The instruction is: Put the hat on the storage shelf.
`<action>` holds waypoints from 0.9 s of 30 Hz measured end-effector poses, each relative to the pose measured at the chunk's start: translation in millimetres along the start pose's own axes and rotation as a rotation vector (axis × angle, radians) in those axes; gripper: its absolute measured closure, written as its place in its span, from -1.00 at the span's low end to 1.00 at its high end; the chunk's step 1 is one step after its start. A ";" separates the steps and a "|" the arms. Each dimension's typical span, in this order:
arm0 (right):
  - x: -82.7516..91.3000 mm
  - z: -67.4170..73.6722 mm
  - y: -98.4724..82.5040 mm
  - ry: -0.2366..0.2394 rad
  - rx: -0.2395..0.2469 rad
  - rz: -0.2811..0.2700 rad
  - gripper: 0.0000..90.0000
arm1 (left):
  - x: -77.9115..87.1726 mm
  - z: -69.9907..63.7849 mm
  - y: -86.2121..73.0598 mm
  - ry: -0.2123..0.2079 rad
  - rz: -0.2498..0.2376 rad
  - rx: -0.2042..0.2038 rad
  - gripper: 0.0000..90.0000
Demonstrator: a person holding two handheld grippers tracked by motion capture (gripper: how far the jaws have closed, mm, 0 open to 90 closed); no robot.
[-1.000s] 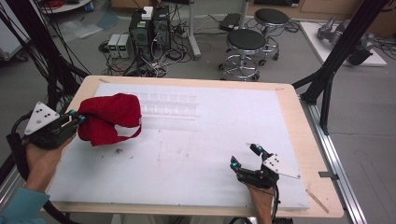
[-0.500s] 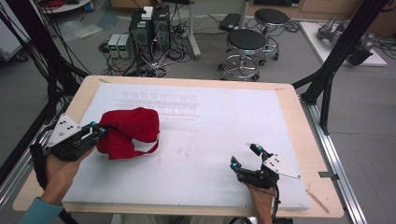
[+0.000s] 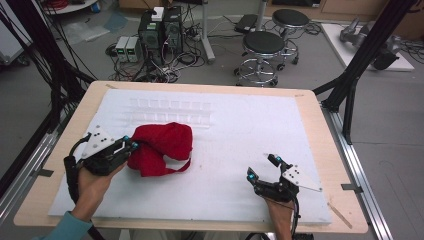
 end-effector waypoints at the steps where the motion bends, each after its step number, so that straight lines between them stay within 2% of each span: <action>1: 0.2 0.2 -0.1 0.001 -0.001 0.003 -0.81 | -2.0 -2.8 -0.1 -0.003 0.001 0.008 0.91; 3: 0.1 0.3 0.0 0.000 -0.002 0.001 -0.81 | -9.9 -13.6 -1.7 -0.020 0.008 0.026 0.91; 15: 0.3 -0.7 0.0 0.001 0.002 -0.008 -0.81 | -34.1 -48.2 -4.5 -0.058 0.019 0.045 0.91; 22: 0.5 -0.6 -0.1 0.002 -0.001 -0.008 -0.82 | -37.5 -55.0 -8.1 -0.090 0.030 0.039 0.87; 27: 0.4 -0.5 0.0 0.001 0.002 -0.009 -0.81 | -37.8 -55.6 -9.1 -0.137 0.039 0.035 0.67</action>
Point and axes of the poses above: each handheld gripper's, and its own axes: x roughly backward along the jaws, y roughly out of its top, z roughly to its left, the point moved 2 cm from there along -x, roughly forward along the jaws, and after that the axes turned 4 degrees about x, right-handed, at the moved point
